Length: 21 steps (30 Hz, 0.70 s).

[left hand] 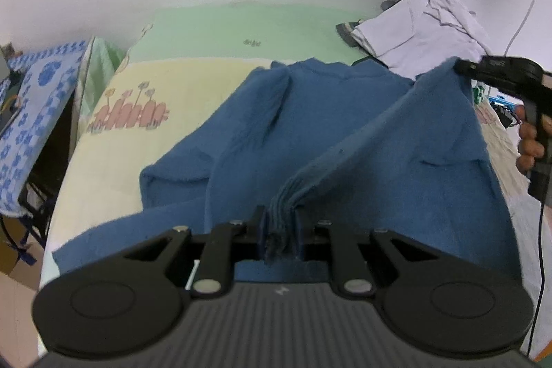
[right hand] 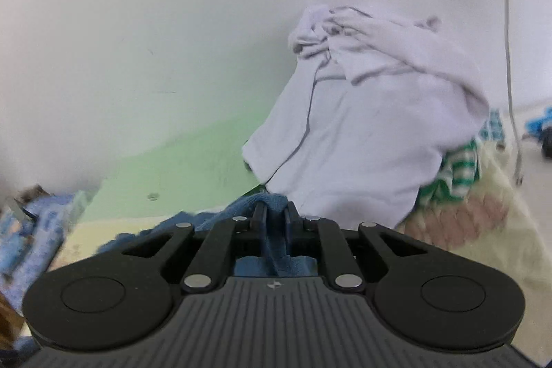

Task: Fold clothes

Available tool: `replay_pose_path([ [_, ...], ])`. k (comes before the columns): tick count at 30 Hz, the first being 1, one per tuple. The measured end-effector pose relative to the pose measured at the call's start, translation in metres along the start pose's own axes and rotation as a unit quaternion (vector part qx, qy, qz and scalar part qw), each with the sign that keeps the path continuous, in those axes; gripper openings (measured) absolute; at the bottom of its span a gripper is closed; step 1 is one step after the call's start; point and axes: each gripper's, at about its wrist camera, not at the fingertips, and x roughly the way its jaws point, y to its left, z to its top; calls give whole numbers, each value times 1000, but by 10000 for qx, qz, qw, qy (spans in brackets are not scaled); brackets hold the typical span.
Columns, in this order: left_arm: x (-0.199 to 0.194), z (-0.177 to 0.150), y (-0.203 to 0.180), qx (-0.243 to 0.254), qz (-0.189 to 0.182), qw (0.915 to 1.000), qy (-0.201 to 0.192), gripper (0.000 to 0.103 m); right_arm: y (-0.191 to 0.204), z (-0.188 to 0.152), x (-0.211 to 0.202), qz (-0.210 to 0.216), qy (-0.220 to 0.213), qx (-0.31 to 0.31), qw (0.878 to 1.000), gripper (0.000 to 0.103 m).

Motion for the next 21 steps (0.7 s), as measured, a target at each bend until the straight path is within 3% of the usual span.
replay_pose_path([
  [1,1,0,-1,14,23,10000,-1,16,1,-1,8,196,266,-32,9994,34],
  [2,2,0,-2,28,47,10000,-1,16,1,-3,16,397,555,-55,9977,40],
  [4,4,-2,2,14,55,9999,95,16,-4,-8,16,587,887,61,9943,41],
  [6,1,-6,12,-54,59,9999,140,16,-12,-14,5,534,899,119,9945,42],
  [7,-2,-7,18,-134,54,9998,140,16,-15,-18,-4,294,863,24,9958,45],
  [11,-12,-6,42,-571,-129,9982,111,16,-12,-55,-45,171,1095,-905,9897,48],
  [13,-15,0,47,-693,-223,9973,50,16,0,-84,-59,-70,1191,-1730,9777,57],
  [15,-20,9,49,-721,-286,9970,-49,16,9,-108,-64,-210,1289,-2259,9654,60],
  [17,-26,20,49,-688,-284,9970,-191,16,13,-120,-65,-337,1238,-2356,9633,55],
  [19,-32,31,53,-703,-223,9967,-348,16,14,-123,-58,-586,1283,-2241,9643,18],
  [21,-37,41,58,-732,-161,9964,-393,16,11,-121,-64,-573,1300,-2039,9686,17],
])
